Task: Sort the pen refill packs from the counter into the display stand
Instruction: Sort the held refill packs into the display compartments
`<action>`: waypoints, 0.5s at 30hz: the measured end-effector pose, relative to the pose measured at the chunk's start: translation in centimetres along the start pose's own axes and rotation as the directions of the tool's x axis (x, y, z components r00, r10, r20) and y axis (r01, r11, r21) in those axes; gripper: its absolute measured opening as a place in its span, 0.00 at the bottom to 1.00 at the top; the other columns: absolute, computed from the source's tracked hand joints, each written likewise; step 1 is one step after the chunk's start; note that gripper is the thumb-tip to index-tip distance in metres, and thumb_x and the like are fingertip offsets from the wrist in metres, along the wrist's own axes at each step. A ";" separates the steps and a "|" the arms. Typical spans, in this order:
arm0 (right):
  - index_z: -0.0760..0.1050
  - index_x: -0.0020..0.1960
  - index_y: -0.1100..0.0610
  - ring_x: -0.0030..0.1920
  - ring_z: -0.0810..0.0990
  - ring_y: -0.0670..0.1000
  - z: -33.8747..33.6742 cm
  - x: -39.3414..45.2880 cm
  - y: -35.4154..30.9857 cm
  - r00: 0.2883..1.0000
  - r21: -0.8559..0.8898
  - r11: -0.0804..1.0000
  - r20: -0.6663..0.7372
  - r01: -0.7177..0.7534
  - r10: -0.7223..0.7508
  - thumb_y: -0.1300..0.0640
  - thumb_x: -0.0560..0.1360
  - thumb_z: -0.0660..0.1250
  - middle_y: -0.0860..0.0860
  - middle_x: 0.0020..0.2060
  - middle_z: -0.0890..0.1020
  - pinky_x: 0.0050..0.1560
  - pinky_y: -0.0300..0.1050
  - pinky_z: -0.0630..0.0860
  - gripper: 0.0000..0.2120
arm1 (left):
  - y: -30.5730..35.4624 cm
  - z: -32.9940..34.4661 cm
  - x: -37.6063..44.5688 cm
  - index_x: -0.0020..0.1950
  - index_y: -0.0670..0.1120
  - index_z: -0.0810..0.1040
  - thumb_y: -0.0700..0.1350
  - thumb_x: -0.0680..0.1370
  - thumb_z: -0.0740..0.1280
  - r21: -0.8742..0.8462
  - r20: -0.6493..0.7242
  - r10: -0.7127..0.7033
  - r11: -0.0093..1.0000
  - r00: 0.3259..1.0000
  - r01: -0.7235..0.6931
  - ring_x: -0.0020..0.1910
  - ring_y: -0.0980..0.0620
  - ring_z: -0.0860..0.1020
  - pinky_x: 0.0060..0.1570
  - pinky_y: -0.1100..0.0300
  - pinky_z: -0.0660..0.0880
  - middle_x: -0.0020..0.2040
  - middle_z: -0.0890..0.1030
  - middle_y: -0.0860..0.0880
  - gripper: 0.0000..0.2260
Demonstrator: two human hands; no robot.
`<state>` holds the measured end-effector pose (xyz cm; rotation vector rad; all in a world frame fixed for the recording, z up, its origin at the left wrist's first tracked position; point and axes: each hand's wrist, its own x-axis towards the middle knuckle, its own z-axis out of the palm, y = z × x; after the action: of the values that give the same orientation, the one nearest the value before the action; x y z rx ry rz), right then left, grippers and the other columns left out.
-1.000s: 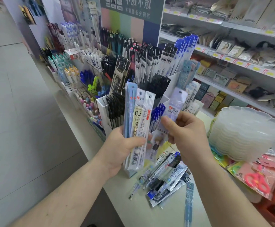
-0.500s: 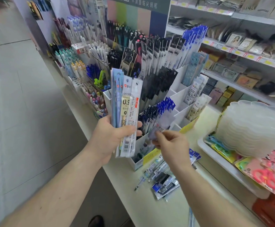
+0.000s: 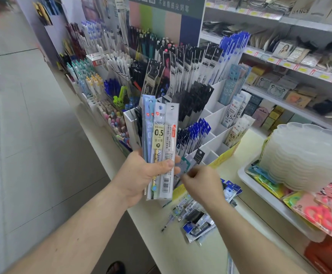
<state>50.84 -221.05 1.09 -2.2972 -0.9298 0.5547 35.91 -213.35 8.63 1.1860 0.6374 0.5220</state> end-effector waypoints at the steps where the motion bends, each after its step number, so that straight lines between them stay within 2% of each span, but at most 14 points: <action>1: 0.76 0.31 0.59 0.28 0.72 0.52 -1.4 -0.2 -0.6 0.996 0.109 0.994 -0.093 0.011 -0.001 0.52 0.73 0.69 0.52 0.24 0.75 0.31 0.45 0.70 0.15 | -0.1 0.0 0.1 0.57 0.47 0.79 0.39 0.66 0.71 0.009 0.010 -0.008 1.000 1.000 0.008 0.45 0.45 0.85 0.44 0.55 0.82 0.49 0.86 0.43 0.19; 2: 0.76 0.32 0.61 0.28 0.69 0.51 -2.8 -0.4 -1.3 0.987 0.273 0.961 -0.158 0.045 -0.001 0.52 0.73 0.70 0.53 0.23 0.72 0.32 0.45 0.68 0.16 | -0.3 0.0 0.2 0.57 0.47 0.79 0.39 0.66 0.72 0.017 0.018 -0.019 1.000 1.000 0.019 0.46 0.46 0.85 0.44 0.56 0.82 0.49 0.86 0.43 0.19; 3: 0.77 0.34 0.63 0.28 0.67 0.50 -4.2 -0.9 -2.4 0.987 0.449 0.890 -0.159 0.082 -0.011 0.51 0.74 0.71 0.52 0.24 0.71 0.32 0.45 0.66 0.17 | -0.4 0.2 0.3 0.57 0.47 0.79 0.40 0.66 0.72 0.026 0.026 -0.029 0.999 0.999 0.028 0.47 0.46 0.85 0.45 0.55 0.82 0.49 0.86 0.44 0.19; 4: 0.79 0.38 0.63 0.29 0.68 0.49 -5.4 -1.5 -3.5 0.992 0.574 0.812 -0.113 0.105 -0.049 0.50 0.75 0.71 0.51 0.26 0.72 0.32 0.45 0.67 0.17 | -0.5 0.3 0.4 0.58 0.47 0.80 0.40 0.66 0.74 0.039 0.034 -0.033 0.999 0.999 0.031 0.49 0.46 0.85 0.48 0.54 0.82 0.51 0.86 0.44 0.20; 5: 0.81 0.41 0.61 0.30 0.72 0.49 -6.2 -2.1 -4.6 0.993 0.625 0.772 -0.054 0.118 -0.108 0.49 0.75 0.71 0.50 0.29 0.76 0.33 0.45 0.70 0.15 | -0.7 0.5 0.6 0.59 0.46 0.80 0.41 0.66 0.75 0.057 0.046 -0.032 0.998 0.998 0.030 0.52 0.44 0.84 0.50 0.52 0.81 0.52 0.86 0.44 0.21; 7: 0.83 0.47 0.56 0.33 0.78 0.45 -6.9 -2.9 -5.9 0.977 0.626 0.766 0.035 0.144 -0.212 0.51 0.75 0.72 0.49 0.34 0.82 0.34 0.38 0.76 0.08 | -0.8 1.1 0.8 0.63 0.45 0.78 0.40 0.68 0.75 0.080 0.068 -0.033 0.996 0.997 0.027 0.53 0.42 0.83 0.51 0.49 0.81 0.53 0.85 0.42 0.23; 9: 0.83 0.48 0.56 0.34 0.81 0.44 -6.9 -3.1 -6.1 0.973 0.670 0.734 0.079 0.110 -0.218 0.57 0.76 0.72 0.50 0.37 0.85 0.31 0.38 0.77 0.04 | -0.8 1.4 0.9 0.64 0.45 0.77 0.38 0.70 0.74 0.080 0.084 -0.041 0.996 0.996 0.035 0.52 0.42 0.83 0.50 0.50 0.81 0.52 0.85 0.43 0.23; 11: 0.84 0.48 0.58 0.34 0.83 0.45 -7.0 -2.9 -5.6 0.977 0.723 0.688 0.100 0.058 -0.187 0.59 0.77 0.70 0.50 0.38 0.86 0.31 0.38 0.77 0.04 | -0.7 1.4 1.0 0.64 0.46 0.78 0.40 0.71 0.74 0.068 0.095 -0.081 0.995 0.992 0.075 0.53 0.41 0.83 0.52 0.47 0.80 0.53 0.84 0.42 0.21; 13: 0.83 0.48 0.58 0.36 0.84 0.47 -7.2 -2.7 -5.0 0.979 0.757 0.653 0.113 0.025 -0.169 0.60 0.78 0.69 0.51 0.40 0.87 0.34 0.37 0.77 0.05 | -0.7 1.1 1.0 0.64 0.46 0.78 0.42 0.70 0.70 0.041 0.101 -0.127 0.992 0.987 0.123 0.56 0.38 0.82 0.56 0.41 0.78 0.56 0.83 0.39 0.22; 15: 0.82 0.48 0.59 0.39 0.85 0.50 -7.3 -2.5 -4.6 0.980 0.809 0.587 0.136 -0.025 -0.146 0.62 0.79 0.67 0.54 0.41 0.87 0.38 0.43 0.79 0.05 | -0.7 0.9 1.1 0.66 0.45 0.77 0.42 0.70 0.69 0.000 0.111 -0.167 0.986 0.980 0.168 0.58 0.36 0.81 0.58 0.37 0.77 0.59 0.82 0.37 0.23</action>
<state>51.15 -222.89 9.87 -1.3738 -0.6249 0.9500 37.39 -213.44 8.00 1.1325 0.6323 0.3146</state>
